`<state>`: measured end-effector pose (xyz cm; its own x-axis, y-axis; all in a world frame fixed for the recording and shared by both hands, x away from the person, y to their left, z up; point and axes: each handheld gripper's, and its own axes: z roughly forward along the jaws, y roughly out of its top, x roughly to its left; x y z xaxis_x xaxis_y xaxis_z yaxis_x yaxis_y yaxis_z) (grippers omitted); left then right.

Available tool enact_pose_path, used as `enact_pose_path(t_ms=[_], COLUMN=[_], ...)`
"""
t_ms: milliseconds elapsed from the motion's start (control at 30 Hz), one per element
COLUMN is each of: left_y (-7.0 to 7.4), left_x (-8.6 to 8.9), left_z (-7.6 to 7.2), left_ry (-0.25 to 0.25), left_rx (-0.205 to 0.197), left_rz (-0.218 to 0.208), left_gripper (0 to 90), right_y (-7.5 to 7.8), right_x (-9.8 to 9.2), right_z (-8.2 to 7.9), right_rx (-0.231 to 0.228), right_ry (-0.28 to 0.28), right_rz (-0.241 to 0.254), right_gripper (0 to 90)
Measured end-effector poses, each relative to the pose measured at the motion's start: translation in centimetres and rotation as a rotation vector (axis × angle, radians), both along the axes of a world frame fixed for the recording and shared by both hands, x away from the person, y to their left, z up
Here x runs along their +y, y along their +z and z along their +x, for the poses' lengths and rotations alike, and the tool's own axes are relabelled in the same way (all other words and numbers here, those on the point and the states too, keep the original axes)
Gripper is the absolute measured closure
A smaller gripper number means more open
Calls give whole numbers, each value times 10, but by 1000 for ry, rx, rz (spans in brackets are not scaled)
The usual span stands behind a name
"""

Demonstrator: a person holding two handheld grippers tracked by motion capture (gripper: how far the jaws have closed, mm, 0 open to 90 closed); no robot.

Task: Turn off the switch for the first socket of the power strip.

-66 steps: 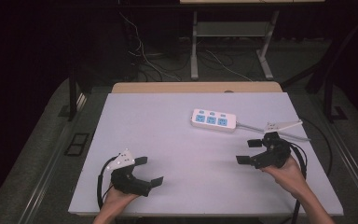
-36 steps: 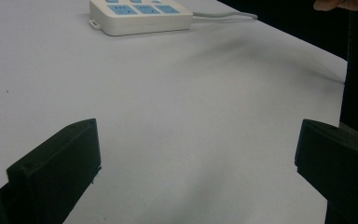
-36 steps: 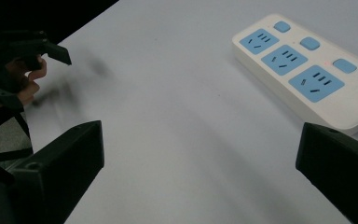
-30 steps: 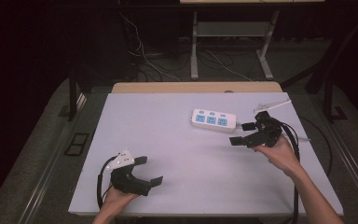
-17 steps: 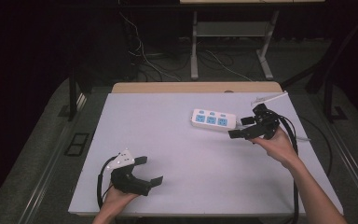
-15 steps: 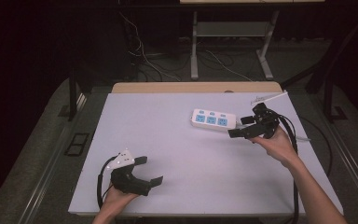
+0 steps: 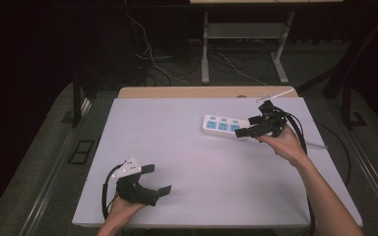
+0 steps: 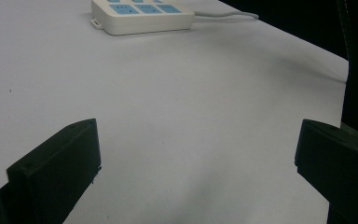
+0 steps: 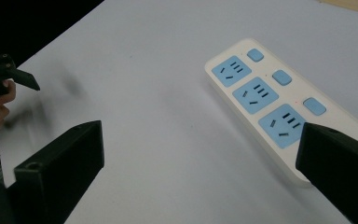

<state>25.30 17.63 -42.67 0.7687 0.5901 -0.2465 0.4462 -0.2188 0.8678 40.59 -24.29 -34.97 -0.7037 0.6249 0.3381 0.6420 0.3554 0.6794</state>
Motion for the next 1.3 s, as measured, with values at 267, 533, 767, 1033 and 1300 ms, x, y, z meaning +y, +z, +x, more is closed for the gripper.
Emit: enact_pose_path(t_ms=[267,533,767,1033,1300], left_y=[0,0,-1,-1,-1], left_x=[0,0,0,0,0], left_z=[0,0,1,1,0], left_ry=[-1,0,0,-1,-3], left_rx=[1,4,7,6,5], left_rz=[0,3,1,2,1], left_gripper=[0,0,0,0,0], right_y=[2,3,3,-2,-7], right_x=[2,4,8,14,13], right_z=[14,26,38,47,55], right_rx=[6,16,17,21,13], right_ry=[-24,-58,-86,-120,-175], right_rz=[-2,5,14,24,64], right_gripper=[8,7,7,8,7])
